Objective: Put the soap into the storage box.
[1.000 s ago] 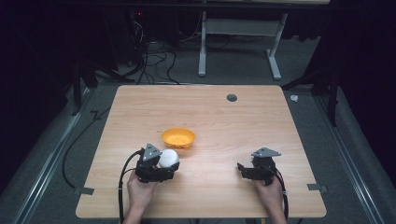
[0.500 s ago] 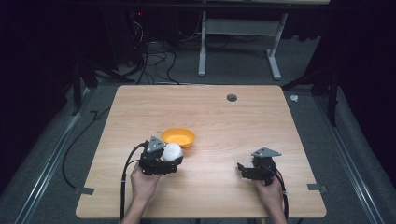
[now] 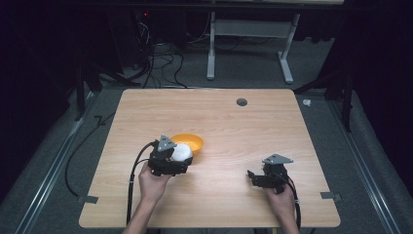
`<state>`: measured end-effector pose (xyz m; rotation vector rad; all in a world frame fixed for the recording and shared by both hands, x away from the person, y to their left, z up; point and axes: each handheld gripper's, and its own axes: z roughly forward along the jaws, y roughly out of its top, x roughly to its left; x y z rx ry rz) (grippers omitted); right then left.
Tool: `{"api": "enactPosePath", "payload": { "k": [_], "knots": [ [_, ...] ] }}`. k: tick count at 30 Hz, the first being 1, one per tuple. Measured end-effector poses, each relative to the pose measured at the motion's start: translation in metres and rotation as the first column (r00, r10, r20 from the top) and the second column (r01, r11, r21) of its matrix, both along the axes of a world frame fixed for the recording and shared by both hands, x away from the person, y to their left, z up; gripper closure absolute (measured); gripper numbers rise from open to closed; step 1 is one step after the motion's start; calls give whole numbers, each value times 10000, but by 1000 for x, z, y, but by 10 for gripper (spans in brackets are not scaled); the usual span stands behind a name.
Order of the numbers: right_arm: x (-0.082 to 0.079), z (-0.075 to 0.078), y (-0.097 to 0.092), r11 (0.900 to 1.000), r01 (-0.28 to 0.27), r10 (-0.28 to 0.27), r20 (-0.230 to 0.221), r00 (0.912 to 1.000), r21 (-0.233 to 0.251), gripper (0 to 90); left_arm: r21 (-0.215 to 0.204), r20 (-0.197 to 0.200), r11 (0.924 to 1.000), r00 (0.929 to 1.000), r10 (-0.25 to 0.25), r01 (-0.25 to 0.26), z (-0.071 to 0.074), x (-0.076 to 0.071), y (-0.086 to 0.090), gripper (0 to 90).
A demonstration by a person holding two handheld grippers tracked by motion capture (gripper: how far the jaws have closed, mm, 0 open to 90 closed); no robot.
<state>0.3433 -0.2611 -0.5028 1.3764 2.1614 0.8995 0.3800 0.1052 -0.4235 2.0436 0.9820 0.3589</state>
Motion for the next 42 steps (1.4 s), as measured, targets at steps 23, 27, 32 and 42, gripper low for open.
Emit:
{"api": "enactPosePath", "payload": {
  "k": [23, 27, 32, 42],
  "knots": [
    [0, 0, 0, 10000, -1, 1, 2, 10000, -4, 208, -105, -211, 9995, 9993, 302, -304, 2, 25, -4, 235],
    [0, 0, 0, 10000, -2, 2, 2, 10000, -3, 208, 40, -170, 9994, 9992, 350, -349, 4, 30, -5, 234],
    [0, 0, 0, 10000, -11, 11, -1, 10000, 7, 208, -62, -226, 9989, 9986, 473, -475, 4, 38, -8, 234],
    [0, 0, 0, 10000, -8, 8, -1, 10000, 12, 208, 360, -350, 9971, 9970, 686, -674, 0, 56, -17, 233]
  ]
}}
